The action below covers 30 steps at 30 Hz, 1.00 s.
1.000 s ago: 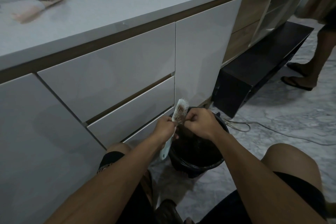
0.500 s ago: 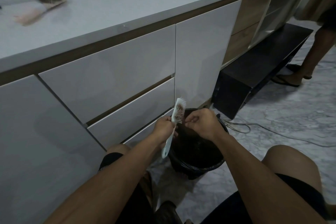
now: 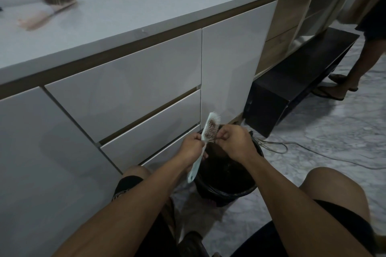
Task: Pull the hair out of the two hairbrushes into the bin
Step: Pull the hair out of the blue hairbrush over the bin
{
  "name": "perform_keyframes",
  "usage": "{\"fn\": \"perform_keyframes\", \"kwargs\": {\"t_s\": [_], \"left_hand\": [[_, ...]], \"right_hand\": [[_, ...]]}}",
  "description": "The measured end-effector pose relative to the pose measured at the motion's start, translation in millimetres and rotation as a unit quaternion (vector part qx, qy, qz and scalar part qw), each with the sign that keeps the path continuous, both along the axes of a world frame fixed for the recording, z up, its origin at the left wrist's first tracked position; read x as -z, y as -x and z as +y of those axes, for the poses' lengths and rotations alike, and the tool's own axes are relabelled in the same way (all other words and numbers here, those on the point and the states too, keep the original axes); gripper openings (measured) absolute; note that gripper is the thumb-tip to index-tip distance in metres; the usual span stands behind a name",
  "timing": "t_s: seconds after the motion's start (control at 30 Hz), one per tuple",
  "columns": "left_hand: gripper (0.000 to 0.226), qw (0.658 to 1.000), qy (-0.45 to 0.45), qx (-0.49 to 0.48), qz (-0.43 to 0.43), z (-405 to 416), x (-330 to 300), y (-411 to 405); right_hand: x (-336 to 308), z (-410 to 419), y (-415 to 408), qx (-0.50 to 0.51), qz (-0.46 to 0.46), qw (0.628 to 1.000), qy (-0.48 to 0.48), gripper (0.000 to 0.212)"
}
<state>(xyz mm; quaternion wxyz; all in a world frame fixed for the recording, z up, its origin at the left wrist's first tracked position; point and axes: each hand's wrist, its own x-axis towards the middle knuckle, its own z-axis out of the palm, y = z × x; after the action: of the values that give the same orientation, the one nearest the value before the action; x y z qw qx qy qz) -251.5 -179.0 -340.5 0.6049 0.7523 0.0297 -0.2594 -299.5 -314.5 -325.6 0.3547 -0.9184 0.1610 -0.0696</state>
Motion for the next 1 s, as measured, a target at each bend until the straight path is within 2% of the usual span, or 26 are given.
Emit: {"fn": "perform_keyframes", "kwargs": {"t_s": [0.2, 0.4, 0.63, 0.77, 0.87, 1.0], "left_hand": [[0.026, 1.000, -0.010, 0.007, 0.011, 6.7, 1.2, 1.0], [0.016, 0.999, 0.017, 0.021, 0.031, 2.1, 1.4, 3.3], [0.024, 0.999, 0.013, 0.024, 0.029, -3.3, -4.1, 6.1], [0.024, 0.999, -0.006, 0.018, 0.031, 0.5, -2.5, 3.6], [0.020, 0.999, -0.013, 0.025, 0.037, 4.2, -1.3, 1.9], [0.013, 0.999, 0.008, 0.032, 0.042, 1.6, -4.6, 3.8]], "right_hand": [[-0.5, -11.4, -1.4, 0.075, -0.057, 0.996, -0.005, 0.005], [5.3, 0.4, -0.2, -0.030, -0.034, 0.997, -0.069, 0.030], [3.3, 0.0, -0.9, -0.023, -0.076, 0.997, 0.010, 0.013], [0.9, -8.3, -2.3, 0.038, -0.079, 0.996, -0.003, 0.011], [0.8, -14.9, -2.9, 0.035, -0.078, 0.996, -0.023, 0.008], [1.8, -3.0, 1.0, -0.047, -0.061, 0.996, -0.049, 0.029]]}}
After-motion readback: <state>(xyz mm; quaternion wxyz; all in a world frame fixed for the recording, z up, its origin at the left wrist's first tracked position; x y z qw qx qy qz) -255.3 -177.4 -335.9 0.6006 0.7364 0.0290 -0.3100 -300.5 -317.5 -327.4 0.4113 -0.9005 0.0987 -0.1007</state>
